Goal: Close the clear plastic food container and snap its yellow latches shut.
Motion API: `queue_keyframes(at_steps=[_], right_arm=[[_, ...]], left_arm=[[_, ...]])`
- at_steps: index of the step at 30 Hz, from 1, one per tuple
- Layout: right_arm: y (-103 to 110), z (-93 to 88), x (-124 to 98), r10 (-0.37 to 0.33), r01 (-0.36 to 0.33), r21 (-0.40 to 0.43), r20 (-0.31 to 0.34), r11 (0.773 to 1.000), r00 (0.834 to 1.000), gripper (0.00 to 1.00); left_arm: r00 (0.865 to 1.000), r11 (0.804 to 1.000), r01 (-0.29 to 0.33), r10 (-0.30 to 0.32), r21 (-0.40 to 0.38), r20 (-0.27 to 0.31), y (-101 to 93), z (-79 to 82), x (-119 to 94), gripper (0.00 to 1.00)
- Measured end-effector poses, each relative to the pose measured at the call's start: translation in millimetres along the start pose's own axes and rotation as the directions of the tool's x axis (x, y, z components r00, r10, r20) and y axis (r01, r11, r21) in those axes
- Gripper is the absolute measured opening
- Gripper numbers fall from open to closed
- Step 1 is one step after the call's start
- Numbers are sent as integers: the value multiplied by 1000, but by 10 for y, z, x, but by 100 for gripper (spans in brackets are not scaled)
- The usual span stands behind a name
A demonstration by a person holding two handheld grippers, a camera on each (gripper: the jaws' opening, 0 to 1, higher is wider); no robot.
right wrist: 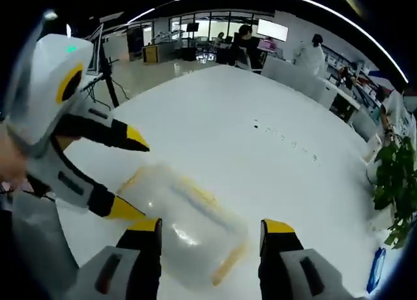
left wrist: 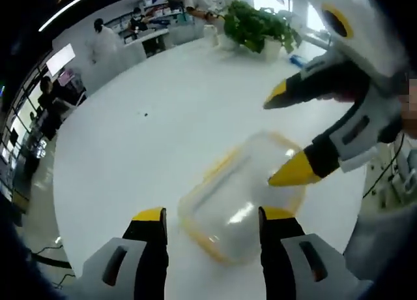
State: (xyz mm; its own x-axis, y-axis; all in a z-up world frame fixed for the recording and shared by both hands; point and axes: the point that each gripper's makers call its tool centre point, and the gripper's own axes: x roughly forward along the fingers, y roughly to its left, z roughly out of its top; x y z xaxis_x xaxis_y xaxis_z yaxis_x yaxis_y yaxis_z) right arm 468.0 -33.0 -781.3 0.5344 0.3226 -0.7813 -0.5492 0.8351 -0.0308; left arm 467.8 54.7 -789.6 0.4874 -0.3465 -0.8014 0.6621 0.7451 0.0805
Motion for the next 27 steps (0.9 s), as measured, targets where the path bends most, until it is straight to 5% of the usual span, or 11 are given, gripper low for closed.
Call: queue_keyframes(at_steps=[7,17,19,21,27], right_arm=[[21,-30,-35,-15,14,19,10,1000,1000,60],[0,-46,-44,-24,22,38,60,999,998,60],[34,-62,-19,-14,8,68,86,998,996,61],[36,-69,-27,-21,8,105,122,994,992,61],[32,-72,-67,-33,-28,252,237,967,971,60]], left_arm=[[998,997,-48,50,-55,31,41,29,-62,57],[997,985,-12,23,-170,68,83,-25,-86,60],[993,981,-11,34,-193,116,98,-6,-99,59],[986,959,15,32,-281,164,87,20,-108,59],[970,932,10,79,-362,230,131,-10,-105,58]])
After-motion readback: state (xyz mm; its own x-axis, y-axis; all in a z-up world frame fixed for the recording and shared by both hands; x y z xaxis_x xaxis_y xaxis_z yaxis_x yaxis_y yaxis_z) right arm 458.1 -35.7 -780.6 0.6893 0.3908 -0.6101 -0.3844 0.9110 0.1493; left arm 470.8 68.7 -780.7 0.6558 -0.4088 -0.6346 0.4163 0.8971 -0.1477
